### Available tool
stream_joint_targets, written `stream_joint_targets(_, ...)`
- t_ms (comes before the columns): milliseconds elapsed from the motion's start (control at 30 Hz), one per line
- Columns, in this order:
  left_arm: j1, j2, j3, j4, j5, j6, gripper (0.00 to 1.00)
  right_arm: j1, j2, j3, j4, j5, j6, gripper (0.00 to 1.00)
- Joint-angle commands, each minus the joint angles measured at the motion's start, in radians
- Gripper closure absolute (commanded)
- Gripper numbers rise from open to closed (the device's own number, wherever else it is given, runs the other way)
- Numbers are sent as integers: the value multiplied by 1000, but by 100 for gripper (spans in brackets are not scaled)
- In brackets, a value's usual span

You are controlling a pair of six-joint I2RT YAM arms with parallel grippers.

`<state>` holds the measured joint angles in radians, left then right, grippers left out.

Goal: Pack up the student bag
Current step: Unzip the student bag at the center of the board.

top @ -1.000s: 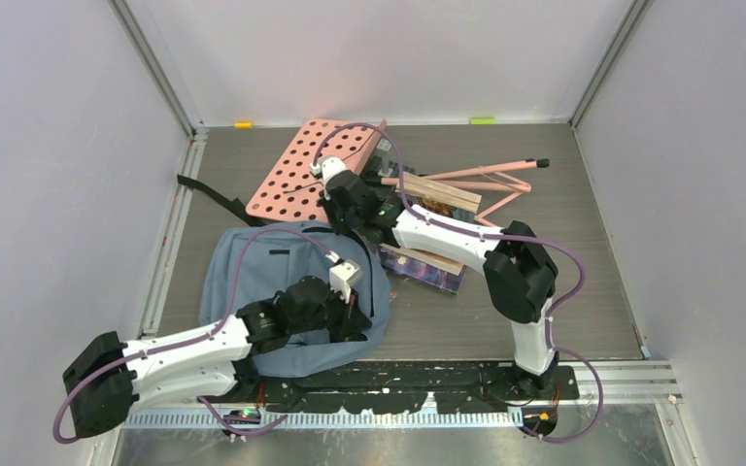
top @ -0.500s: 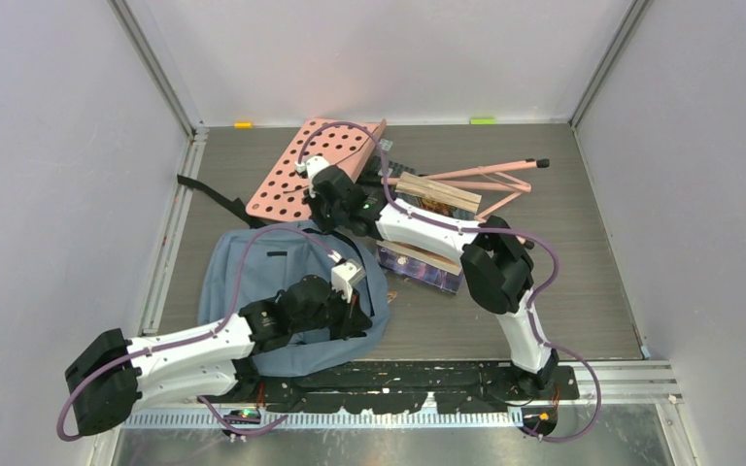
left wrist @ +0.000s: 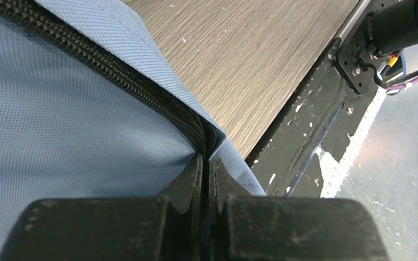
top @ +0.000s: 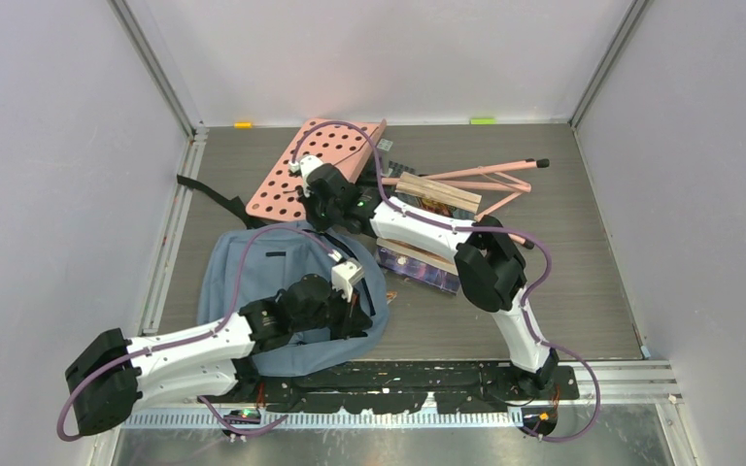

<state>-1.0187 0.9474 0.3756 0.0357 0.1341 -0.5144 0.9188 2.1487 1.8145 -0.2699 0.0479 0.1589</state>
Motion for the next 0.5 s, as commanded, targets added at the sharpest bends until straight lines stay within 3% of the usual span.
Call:
stream_joint_targets(0,-20,-32,63,-72,47,-47,100,2,-25,66,109,27,-5,100)
stream_joint_targets(67,-20,-61,92,-140,-23,-66,96,2,-52,38,107,42,-1,100)
stream_joint_targets(167,-18,-98,168,-288,-124,-80,77,2,-100,10,97,57,1,91)
stream_joint_targets(267,-15,-124,254,-427,-228,-80,44,2,-144,-29,75,84,4,83)
stream_joint_targets(367,0,-136,352,-559,-308,-48,26,2,-208,-76,60,121,14,64)
stream_joint_targets(467,54,-118,436,-660,-321,0,21,2,-273,-101,41,159,23,45)
